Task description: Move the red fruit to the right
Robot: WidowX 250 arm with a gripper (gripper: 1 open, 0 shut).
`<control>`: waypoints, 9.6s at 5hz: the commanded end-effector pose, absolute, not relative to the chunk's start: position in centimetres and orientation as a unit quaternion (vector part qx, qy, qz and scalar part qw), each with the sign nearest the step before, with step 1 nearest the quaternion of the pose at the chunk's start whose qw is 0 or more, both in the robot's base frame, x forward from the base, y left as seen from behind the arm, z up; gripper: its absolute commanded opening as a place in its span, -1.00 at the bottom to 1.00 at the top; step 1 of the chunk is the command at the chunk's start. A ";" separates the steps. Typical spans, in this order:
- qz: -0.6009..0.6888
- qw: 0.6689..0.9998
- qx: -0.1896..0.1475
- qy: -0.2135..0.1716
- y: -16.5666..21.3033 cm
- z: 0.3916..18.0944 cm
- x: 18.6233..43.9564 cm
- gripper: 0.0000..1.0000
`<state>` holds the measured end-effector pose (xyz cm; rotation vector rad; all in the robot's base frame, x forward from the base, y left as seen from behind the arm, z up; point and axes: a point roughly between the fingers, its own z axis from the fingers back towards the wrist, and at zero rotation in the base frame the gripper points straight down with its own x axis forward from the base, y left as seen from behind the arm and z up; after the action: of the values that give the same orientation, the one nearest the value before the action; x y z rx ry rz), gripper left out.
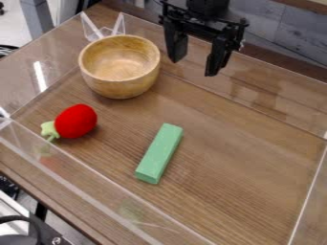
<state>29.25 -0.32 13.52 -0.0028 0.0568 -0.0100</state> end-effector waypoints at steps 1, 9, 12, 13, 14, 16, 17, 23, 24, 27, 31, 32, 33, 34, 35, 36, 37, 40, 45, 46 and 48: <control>0.014 0.999 -0.003 0.036 1.3 13.5 28.5 1.00; 0.109 0.994 -0.013 -0.013 15.5 5.5 19.6 1.00; 0.139 0.990 -0.019 -0.025 14.3 4.8 21.5 1.00; 0.139 0.990 -0.022 -0.028 14.2 5.5 22.0 1.00; 0.160 0.986 -0.023 -0.029 14.7 6.0 22.2 1.00; 0.183 0.983 -0.022 -0.022 14.9 5.6 22.1 1.00; 0.186 0.982 -0.022 -0.017 14.7 5.0 22.1 1.00; 0.196 0.980 -0.035 -0.024 15.5 7.4 22.4 -1.00; 0.193 0.979 -0.047 -0.037 14.2 10.3 23.9 -1.00; 0.127 0.989 -0.067 -0.045 1.6 11.6 28.9 -1.00; 0.083 0.994 -0.048 -0.058 -9.0 8.4 30.3 -1.00; 0.086 0.993 -0.044 -0.075 -8.9 6.5 31.0 -1.00; 0.096 0.991 -0.042 -0.080 -8.0 5.1 31.8 -1.00; 0.073 0.993 -0.044 -0.081 -7.6 4.6 31.7 -1.00; 0.047 0.995 -0.045 -0.082 -7.6 4.2 31.6 -1.00; 0.022 0.995 -0.045 -0.083 -7.5 3.9 31.5 1.00; 0.037 0.995 -0.042 -0.086 -6.3 3.6 31.8 1.00; 0.023 0.994 -0.028 -0.104 -4.3 2.5 32.6 1.00; 0.121 0.988 -0.035 -0.092 -3.0 8.3 29.9 1.00; 0.122 0.987 -0.043 -0.091 -3.6 9.3 29.9 1.00; 0.125 0.986 -0.054 -0.091 -3.8 10.0 29.7 1.00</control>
<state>28.97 -3.95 7.91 -0.0933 -0.1096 0.2476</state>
